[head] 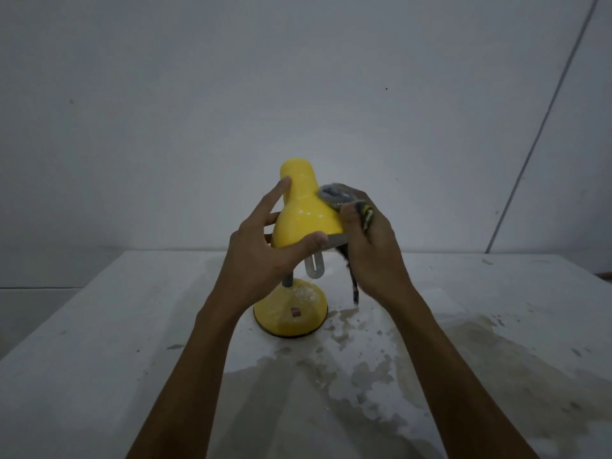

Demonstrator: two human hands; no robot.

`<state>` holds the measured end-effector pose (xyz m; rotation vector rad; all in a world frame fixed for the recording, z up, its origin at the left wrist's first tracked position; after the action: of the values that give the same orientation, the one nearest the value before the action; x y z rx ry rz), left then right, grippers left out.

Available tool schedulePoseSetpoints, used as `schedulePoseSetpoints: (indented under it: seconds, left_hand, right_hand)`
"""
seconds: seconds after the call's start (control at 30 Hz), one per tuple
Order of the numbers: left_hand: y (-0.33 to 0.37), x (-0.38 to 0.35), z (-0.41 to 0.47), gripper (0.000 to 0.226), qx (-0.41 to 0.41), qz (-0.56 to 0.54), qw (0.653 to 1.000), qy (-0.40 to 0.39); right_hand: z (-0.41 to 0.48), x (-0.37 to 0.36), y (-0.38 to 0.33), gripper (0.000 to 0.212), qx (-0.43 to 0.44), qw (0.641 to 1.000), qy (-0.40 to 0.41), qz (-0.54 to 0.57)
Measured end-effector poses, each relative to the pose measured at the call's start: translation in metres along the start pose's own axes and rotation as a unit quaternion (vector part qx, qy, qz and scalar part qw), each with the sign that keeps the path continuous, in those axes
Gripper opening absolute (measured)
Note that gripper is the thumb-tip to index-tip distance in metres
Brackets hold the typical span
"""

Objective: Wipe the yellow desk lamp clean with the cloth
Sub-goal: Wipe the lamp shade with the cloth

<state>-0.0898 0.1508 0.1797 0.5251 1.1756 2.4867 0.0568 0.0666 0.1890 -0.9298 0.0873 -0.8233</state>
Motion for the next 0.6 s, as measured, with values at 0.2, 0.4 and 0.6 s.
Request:
schedulePoseSetpoints:
  seconds: [0.2, 0.4, 0.6]
  left_hand:
    - [-0.001, 0.002, 0.000, 0.090, -0.008, -0.014, 1.000, 0.000]
    - [0.001, -0.004, -0.003, 0.092, 0.006, -0.013, 1.000, -0.013]
    - [0.002, -0.004, -0.003, 0.094, 0.010, -0.020, 1.000, -0.010]
  right_hand:
    - [-0.008, -0.017, -0.032, 0.034, 0.186, 0.973, 0.010, -0.136]
    - [0.000, 0.006, 0.027, 0.049, -0.127, 0.990, 0.023, -0.054]
    - [0.000, 0.002, -0.006, 0.030, -0.017, 0.999, 0.022, -0.042]
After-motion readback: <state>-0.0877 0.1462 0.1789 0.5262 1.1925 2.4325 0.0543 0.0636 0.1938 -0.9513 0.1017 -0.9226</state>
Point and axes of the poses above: each hand's wrist, its own z-axis towards the middle knuckle, its own x-axis out of the back of the hand, y = z × x, the point moved 6 cm from there along z, towards the middle knuckle, and after that the axes turned 8 degrees about -z, right-handed, at the moved point
